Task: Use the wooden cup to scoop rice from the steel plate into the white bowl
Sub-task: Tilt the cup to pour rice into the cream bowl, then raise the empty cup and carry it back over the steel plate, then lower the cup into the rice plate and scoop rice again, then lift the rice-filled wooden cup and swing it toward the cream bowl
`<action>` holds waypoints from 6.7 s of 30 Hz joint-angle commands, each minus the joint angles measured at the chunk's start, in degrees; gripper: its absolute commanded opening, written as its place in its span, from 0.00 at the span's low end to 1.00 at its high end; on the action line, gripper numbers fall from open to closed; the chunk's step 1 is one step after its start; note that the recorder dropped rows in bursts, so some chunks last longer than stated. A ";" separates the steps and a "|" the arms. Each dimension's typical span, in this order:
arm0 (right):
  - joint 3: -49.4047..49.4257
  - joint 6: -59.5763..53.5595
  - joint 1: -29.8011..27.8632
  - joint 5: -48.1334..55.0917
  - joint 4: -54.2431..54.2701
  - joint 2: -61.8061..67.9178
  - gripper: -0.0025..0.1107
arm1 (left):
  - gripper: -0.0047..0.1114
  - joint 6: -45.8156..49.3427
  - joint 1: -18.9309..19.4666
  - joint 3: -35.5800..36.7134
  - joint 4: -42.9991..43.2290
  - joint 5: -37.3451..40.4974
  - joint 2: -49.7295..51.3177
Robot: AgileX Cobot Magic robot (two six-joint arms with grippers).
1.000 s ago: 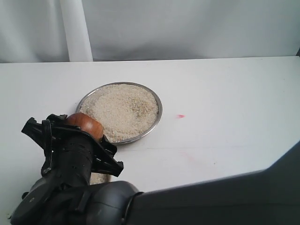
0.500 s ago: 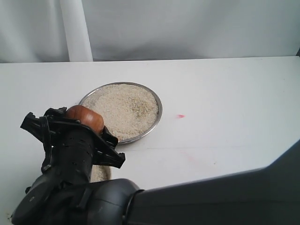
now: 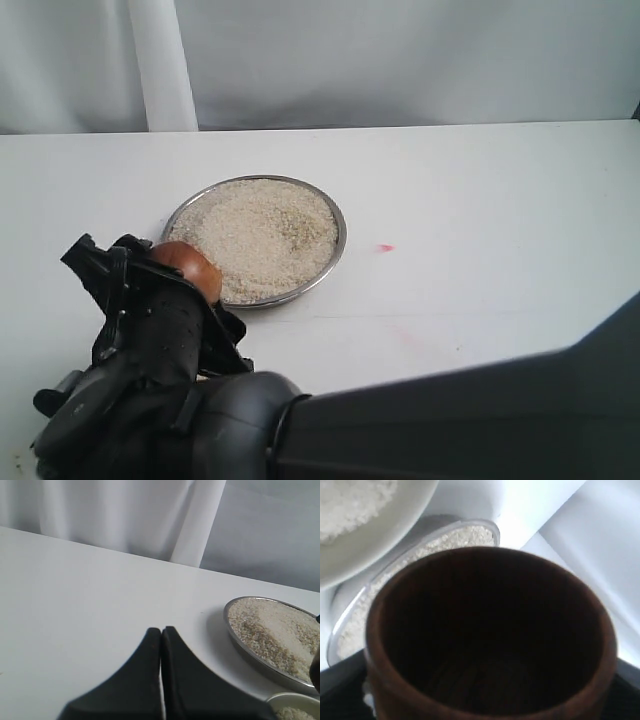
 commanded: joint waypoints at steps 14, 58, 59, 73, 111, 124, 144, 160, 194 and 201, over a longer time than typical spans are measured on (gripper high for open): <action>-0.23 3.68 -18.23 -17.79 20.28 -16.05 0.02 | 0.04 -0.07 -0.17 0.11 -0.22 -0.38 0.01; -36.56 -34.62 -30.55 1.28 24.83 20.48 0.02 | 0.04 -0.07 -0.17 0.11 -0.22 -0.38 0.01; -36.56 -34.31 -30.55 0.97 24.00 20.75 0.02 | 0.04 -0.07 -0.17 0.11 -0.22 -0.38 0.01; -36.56 -31.82 -30.44 -1.81 18.74 22.65 0.02 | 0.04 -0.07 -0.17 0.11 -0.22 -0.38 0.01; -36.56 -26.34 -25.99 -11.41 28.73 26.64 0.02 | 0.04 -0.07 -0.17 0.11 -0.22 -0.38 0.01; -36.56 -26.02 -25.99 -14.01 36.83 26.64 0.02 | 0.04 -0.07 -0.17 0.11 -0.22 -0.38 0.01; -36.56 -15.50 -27.59 -17.24 51.19 26.52 0.02 | 0.04 -0.07 -0.17 0.11 -0.22 -0.38 0.01; -36.56 -15.13 -31.89 -23.44 67.88 26.52 0.02 | 0.04 -0.07 -0.99 0.11 -0.22 -0.38 0.01; -22.24 -15.54 -35.66 -38.72 81.19 11.37 0.02 | 0.04 -0.07 -0.99 0.11 -0.22 -0.38 0.01; -15.58 -15.71 -35.80 -41.45 81.19 3.06 0.02 | 0.04 -0.07 -0.99 0.11 -0.22 -0.38 0.01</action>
